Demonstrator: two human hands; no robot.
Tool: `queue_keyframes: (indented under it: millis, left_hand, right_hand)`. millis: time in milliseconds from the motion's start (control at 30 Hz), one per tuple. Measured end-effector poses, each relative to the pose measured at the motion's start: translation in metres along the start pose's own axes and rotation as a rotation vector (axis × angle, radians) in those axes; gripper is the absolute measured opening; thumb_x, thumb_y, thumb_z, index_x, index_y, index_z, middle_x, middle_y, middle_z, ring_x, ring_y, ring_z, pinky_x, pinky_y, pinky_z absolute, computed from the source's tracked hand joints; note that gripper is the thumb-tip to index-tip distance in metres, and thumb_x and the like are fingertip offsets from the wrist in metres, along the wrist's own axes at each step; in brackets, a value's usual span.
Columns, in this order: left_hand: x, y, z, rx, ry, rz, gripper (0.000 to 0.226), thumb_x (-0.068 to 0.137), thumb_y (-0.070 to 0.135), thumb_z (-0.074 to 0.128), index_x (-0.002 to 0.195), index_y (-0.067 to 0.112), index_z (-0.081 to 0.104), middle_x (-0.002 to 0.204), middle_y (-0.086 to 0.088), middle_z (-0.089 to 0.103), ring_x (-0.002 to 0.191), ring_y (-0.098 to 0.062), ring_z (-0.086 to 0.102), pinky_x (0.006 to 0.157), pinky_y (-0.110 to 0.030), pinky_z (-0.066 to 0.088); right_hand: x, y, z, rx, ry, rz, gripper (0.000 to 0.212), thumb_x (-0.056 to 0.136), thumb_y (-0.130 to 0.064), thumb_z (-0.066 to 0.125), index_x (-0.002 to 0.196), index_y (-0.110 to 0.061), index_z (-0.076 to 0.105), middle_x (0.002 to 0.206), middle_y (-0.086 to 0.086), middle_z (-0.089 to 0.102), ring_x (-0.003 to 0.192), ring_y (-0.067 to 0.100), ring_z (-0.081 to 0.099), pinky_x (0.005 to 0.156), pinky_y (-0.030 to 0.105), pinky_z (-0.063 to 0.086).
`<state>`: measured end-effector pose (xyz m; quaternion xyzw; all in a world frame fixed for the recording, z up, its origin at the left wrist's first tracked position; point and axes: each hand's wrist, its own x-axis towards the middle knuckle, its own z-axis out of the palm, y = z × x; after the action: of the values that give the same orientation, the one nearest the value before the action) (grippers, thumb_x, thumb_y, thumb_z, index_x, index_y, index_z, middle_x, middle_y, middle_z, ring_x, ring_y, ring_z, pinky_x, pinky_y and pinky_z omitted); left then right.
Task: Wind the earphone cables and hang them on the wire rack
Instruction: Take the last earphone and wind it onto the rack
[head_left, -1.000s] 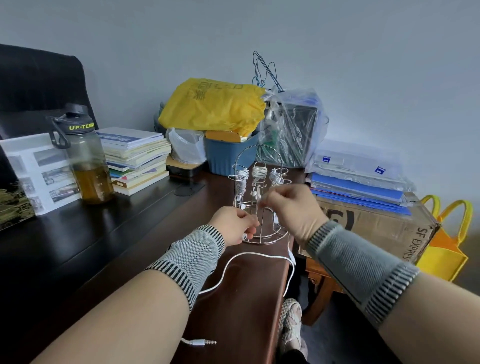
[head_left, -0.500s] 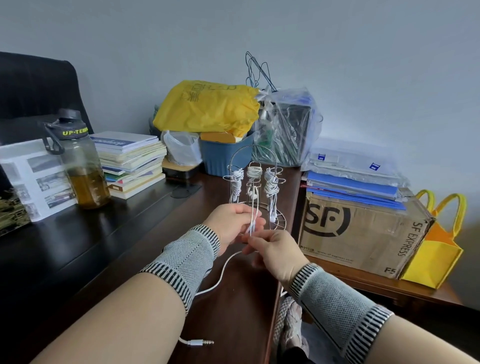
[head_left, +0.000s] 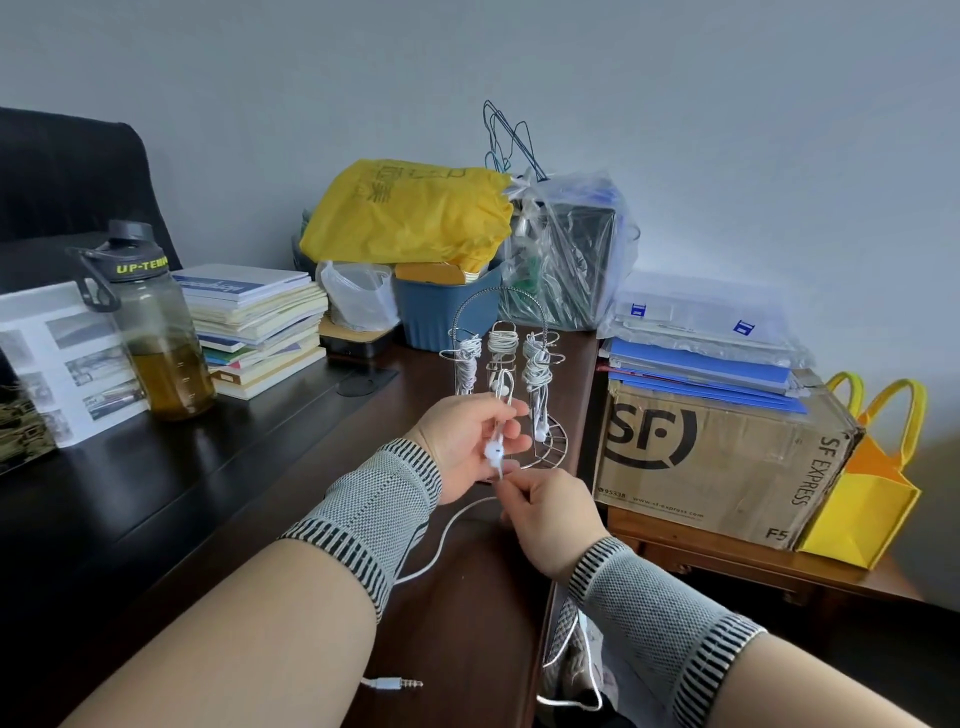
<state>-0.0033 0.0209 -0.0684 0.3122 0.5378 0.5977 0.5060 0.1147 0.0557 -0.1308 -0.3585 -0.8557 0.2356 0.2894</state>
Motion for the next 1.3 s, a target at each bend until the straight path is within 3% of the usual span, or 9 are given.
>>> queue_keyframes:
  millis: [100, 367, 467, 533, 667, 800, 933, 1067, 1300]
  left_hand:
    - [0.003, -0.001, -0.001, 0.084, 0.051, 0.028, 0.025, 0.093, 0.004, 0.058, 0.07, 0.012, 0.056, 0.068, 0.002, 0.059, 0.067, -0.014, 0.065, 0.087, -0.043, 0.049]
    - [0.012, -0.01, -0.003, 0.342, 0.156, 0.1, 0.011, 0.099, 0.017, 0.055, 0.094, 0.012, 0.063, 0.079, 0.001, 0.073, 0.065, -0.005, 0.069, 0.06, -0.021, 0.052]
    - [0.011, -0.009, -0.003, 0.427, 0.198, 0.154, 0.011, 0.098, 0.015, 0.054, 0.1, 0.015, 0.064, 0.079, 0.003, 0.07, 0.064, -0.001, 0.067, 0.057, -0.017, 0.051]
    - [0.011, -0.008, -0.003, 0.449, 0.229, 0.198, 0.012, 0.095, 0.01, 0.056, 0.101, 0.013, 0.065, 0.08, 0.001, 0.069, 0.071, -0.006, 0.067, 0.061, -0.019, 0.05]
    - [0.015, -0.008, -0.004, 0.455, 0.226, 0.249, 0.011, 0.091, 0.018, 0.063, 0.084, 0.013, 0.07, 0.071, 0.001, 0.069, 0.072, -0.012, 0.066, 0.056, -0.022, 0.047]
    - [0.019, -0.01, -0.005, 0.448, 0.238, 0.289, 0.029, 0.09, 0.029, 0.066, 0.064, 0.017, 0.068, 0.062, 0.001, 0.065, 0.059, -0.024, 0.057, 0.062, -0.033, 0.05]
    - [0.021, -0.011, -0.003, 0.33, 0.313, 0.31, 0.012, 0.09, 0.027, 0.066, 0.088, 0.016, 0.07, 0.069, 0.0, 0.069, 0.064, -0.015, 0.063, 0.063, -0.034, 0.052]
    - [0.021, -0.013, -0.002, 0.319, 0.391, 0.371, 0.008, 0.089, 0.025, 0.068, 0.095, 0.02, 0.068, 0.071, 0.002, 0.069, 0.057, -0.007, 0.06, 0.048, -0.023, 0.048]
    - [0.027, -0.013, -0.002, 0.395, 0.408, 0.424, 0.004, 0.089, 0.02, 0.069, 0.089, 0.018, 0.072, 0.081, 0.004, 0.073, 0.072, -0.007, 0.065, 0.053, -0.013, 0.048]
  right_hand:
    - [0.003, 0.005, -0.006, 0.08, 0.055, 0.107, 0.035, 0.093, -0.026, 0.052, 0.064, -0.009, 0.06, 0.058, 0.004, 0.059, 0.061, 0.02, 0.055, 0.063, 0.031, 0.047]
    - [0.024, 0.007, -0.033, 0.256, 0.256, 0.258, 0.029, 0.091, -0.024, 0.055, 0.073, -0.007, 0.07, 0.054, 0.001, 0.055, 0.051, 0.015, 0.045, 0.055, 0.027, 0.039]
    - [0.033, 0.006, -0.041, 0.334, 0.324, 0.312, 0.029, 0.085, -0.022, 0.056, 0.066, -0.006, 0.068, 0.054, 0.008, 0.06, 0.055, 0.024, 0.054, 0.058, 0.029, 0.047]
    - [0.038, 0.005, -0.041, 0.469, 0.323, 0.37, 0.027, 0.08, -0.02, 0.056, 0.059, -0.007, 0.067, 0.056, 0.008, 0.066, 0.057, 0.027, 0.061, 0.063, 0.037, 0.053]
    - [0.043, -0.003, -0.044, 0.68, 0.169, 0.428, 0.025, 0.084, -0.012, 0.057, 0.061, -0.007, 0.065, 0.059, 0.007, 0.067, 0.043, 0.015, 0.05, 0.053, 0.03, 0.043]
    - [0.045, -0.009, -0.045, 0.567, 0.072, 0.348, 0.03, 0.083, -0.018, 0.061, 0.056, -0.008, 0.068, 0.056, 0.003, 0.067, 0.044, 0.013, 0.045, 0.054, 0.029, 0.039]
    - [0.046, -0.015, -0.049, 0.401, 0.057, 0.261, 0.028, 0.083, -0.018, 0.063, 0.055, -0.017, 0.067, 0.047, -0.005, 0.056, 0.049, 0.011, 0.048, 0.055, 0.025, 0.041]
    - [0.049, -0.016, -0.051, 0.316, 0.063, 0.27, 0.025, 0.083, -0.02, 0.064, 0.058, -0.019, 0.066, 0.045, -0.006, 0.052, 0.049, 0.011, 0.048, 0.053, 0.021, 0.04]
    - [0.061, -0.017, -0.045, 0.275, 0.083, 0.3, 0.015, 0.083, -0.016, 0.06, 0.072, -0.02, 0.069, 0.058, -0.006, 0.06, 0.056, 0.012, 0.055, 0.06, 0.024, 0.045]
